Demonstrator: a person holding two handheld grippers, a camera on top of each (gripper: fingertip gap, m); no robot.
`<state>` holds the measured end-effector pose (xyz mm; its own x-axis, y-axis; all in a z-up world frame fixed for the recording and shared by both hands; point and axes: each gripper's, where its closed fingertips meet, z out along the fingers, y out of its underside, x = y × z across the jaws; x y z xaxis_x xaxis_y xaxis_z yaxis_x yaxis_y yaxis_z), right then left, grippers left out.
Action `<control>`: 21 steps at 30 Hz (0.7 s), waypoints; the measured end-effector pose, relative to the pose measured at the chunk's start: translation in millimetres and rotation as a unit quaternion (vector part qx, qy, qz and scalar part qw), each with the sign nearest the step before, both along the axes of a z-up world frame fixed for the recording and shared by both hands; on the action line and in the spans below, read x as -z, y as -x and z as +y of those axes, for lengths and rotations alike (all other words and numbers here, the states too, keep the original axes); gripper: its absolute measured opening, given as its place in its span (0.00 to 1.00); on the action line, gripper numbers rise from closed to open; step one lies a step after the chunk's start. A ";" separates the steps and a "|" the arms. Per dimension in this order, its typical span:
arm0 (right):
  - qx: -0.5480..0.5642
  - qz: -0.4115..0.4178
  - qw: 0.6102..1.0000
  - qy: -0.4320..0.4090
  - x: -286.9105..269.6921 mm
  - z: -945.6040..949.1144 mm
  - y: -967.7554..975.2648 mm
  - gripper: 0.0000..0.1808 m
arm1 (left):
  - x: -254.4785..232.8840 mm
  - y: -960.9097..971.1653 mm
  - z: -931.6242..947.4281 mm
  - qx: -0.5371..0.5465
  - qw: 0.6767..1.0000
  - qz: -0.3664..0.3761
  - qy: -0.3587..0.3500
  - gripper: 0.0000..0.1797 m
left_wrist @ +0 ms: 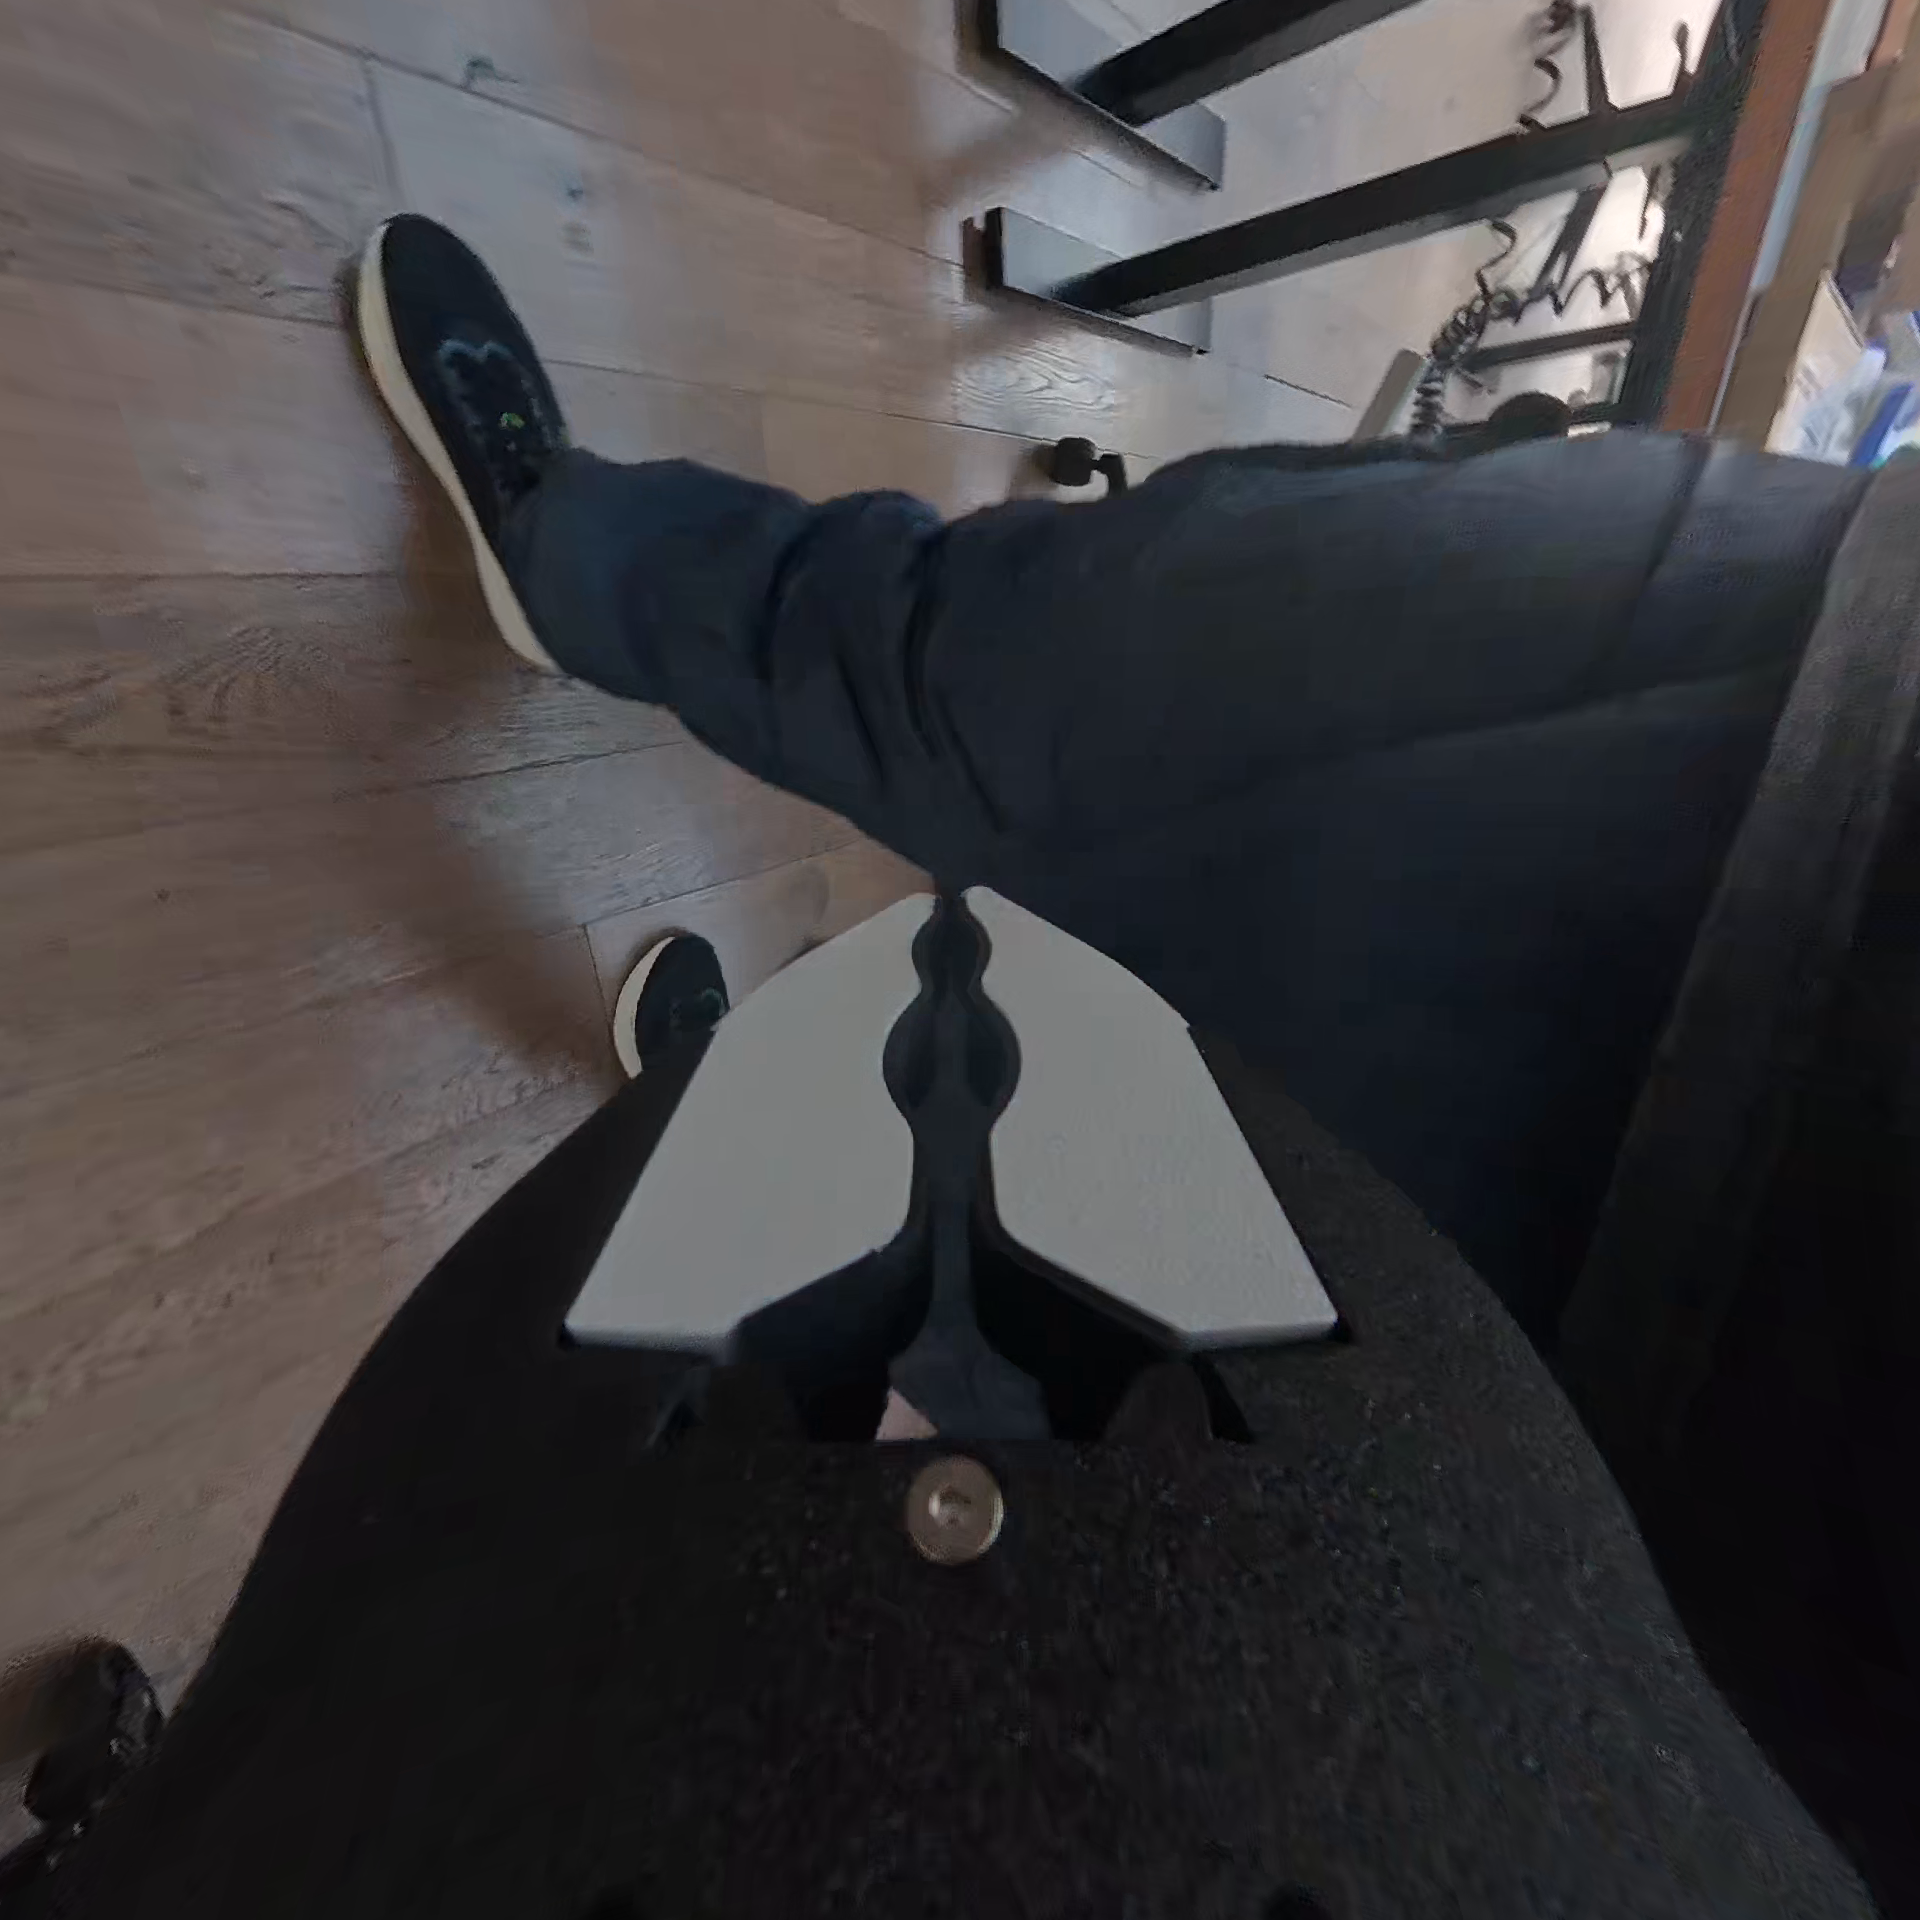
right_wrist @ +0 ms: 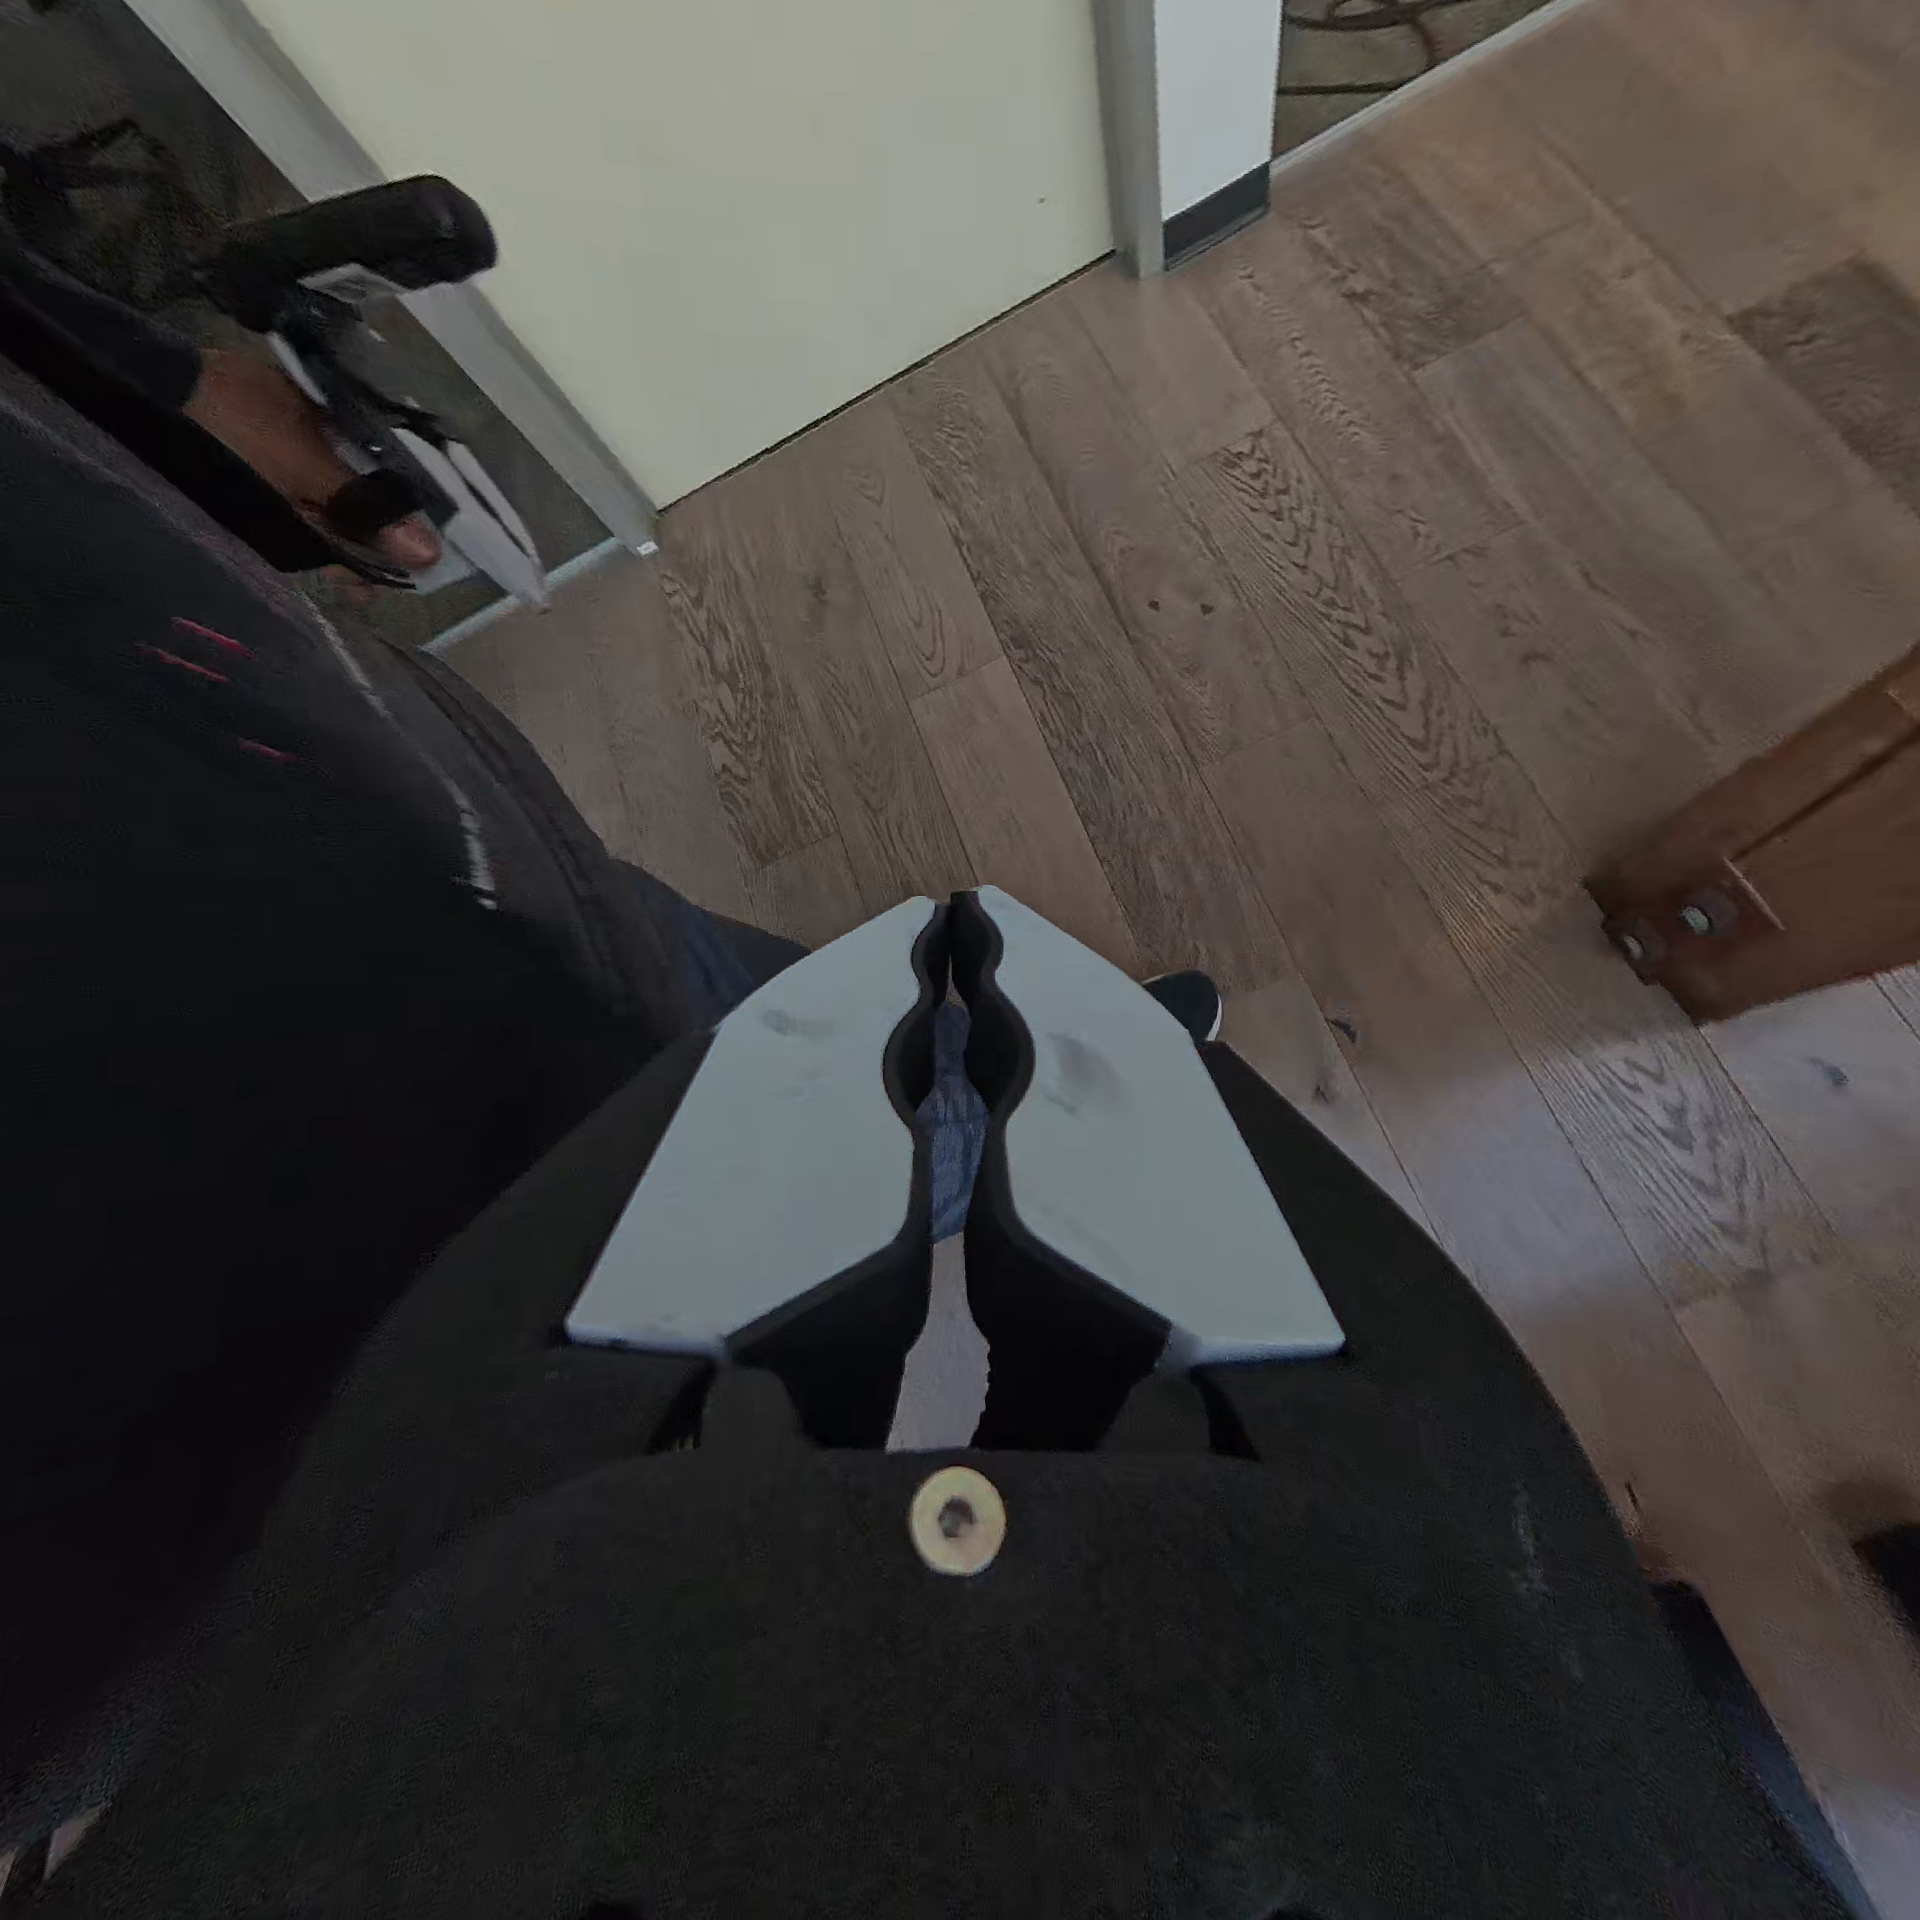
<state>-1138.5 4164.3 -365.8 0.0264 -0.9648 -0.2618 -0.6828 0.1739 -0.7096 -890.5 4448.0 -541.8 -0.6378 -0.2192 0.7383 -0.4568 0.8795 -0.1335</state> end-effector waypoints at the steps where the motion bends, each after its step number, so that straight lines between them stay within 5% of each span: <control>1: -0.017 0.005 1.000 -0.014 19.5 -24.5 -37.5 0.00 | -3.8 -15.6 1.4 -0.024 0.999 -0.002 -0.021 0.00; 7: -0.152 0.043 0.981 -0.113 65.6 -144.0 -290.9 0.00 | -59.2 -152.5 -97.1 -0.166 0.983 -0.072 0.002 0.00; 12: -0.258 0.063 0.961 -0.076 58.4 -236.8 -481.0 0.00 | -61.5 -252.8 -191.1 -0.245 0.964 -0.107 -0.001 0.00; 17: -0.279 0.087 0.956 -0.034 92.1 -344.6 -618.2 0.00 | 9.8 -313.2 -255.9 -0.249 0.964 -0.033 -0.086 0.00; 21: -0.207 0.217 0.953 -0.038 138.4 -455.2 -641.0 0.00 | 17.8 -377.4 -315.0 -0.213 0.957 0.076 -0.181 0.00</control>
